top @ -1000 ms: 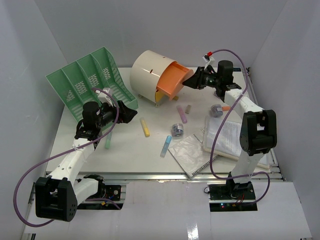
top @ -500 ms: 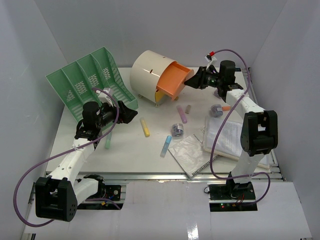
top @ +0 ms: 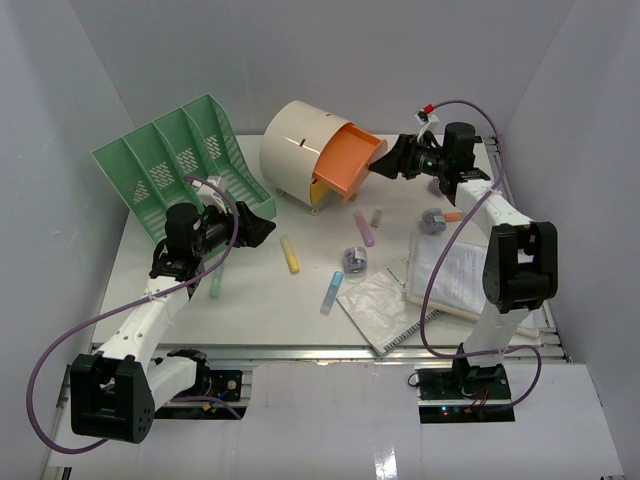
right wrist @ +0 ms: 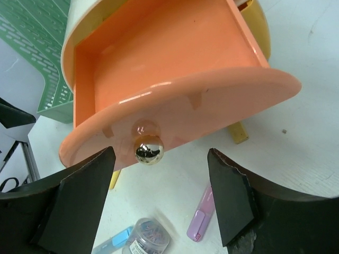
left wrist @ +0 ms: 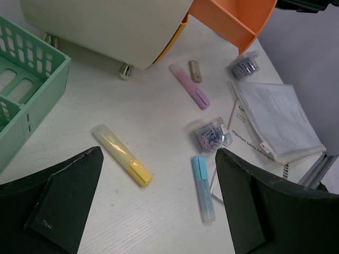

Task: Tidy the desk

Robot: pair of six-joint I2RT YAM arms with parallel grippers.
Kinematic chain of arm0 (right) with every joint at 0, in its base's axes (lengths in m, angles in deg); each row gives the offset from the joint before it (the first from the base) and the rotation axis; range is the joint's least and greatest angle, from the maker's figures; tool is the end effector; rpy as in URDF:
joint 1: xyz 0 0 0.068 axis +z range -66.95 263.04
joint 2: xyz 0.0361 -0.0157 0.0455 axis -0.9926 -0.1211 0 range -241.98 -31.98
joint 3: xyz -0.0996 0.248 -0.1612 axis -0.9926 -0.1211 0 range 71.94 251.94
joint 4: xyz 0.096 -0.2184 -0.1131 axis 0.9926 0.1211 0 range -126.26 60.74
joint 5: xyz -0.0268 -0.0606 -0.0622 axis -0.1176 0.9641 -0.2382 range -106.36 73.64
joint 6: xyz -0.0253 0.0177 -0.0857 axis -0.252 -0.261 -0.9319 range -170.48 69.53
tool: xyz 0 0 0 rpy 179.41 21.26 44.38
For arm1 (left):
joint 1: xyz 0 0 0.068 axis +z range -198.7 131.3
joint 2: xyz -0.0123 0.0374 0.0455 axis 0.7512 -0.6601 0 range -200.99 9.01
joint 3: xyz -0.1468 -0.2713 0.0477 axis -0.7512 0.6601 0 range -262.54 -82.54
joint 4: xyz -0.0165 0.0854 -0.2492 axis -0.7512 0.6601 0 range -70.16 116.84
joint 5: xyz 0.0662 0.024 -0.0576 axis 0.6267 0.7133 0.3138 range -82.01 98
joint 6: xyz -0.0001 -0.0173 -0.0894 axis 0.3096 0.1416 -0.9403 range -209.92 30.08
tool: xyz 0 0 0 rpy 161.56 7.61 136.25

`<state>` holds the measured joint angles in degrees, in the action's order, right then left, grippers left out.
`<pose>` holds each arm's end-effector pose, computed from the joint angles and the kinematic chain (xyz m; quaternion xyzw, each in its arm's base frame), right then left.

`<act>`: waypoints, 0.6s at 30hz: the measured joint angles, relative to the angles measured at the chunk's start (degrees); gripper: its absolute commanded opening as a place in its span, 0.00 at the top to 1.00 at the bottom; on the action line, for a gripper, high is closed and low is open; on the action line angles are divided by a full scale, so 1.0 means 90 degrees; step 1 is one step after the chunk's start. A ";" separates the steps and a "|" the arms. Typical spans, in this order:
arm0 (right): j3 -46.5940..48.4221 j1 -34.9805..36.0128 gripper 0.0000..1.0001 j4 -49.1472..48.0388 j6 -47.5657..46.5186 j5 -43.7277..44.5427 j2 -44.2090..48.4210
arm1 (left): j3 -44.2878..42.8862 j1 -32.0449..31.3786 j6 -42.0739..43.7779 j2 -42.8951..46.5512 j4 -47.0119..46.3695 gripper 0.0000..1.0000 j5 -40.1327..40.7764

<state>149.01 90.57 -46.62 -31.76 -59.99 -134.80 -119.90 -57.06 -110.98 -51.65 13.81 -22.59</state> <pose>0.4536 0.1167 0.3215 -0.1521 0.7569 0.4156 0.4809 0.2510 -0.0789 0.2933 0.0696 0.7893 -0.3507 0.4992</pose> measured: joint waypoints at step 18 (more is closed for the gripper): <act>-0.1355 -0.0208 0.30 0.1634 -0.1805 0.1367 0.1267 | -0.0017 -0.0056 -0.0037 0.0002 0.0000 0.02 -0.0063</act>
<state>136.81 88.70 -31.91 -48.00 -47.68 -123.39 -120.06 -57.56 -111.31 -51.63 13.81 -23.16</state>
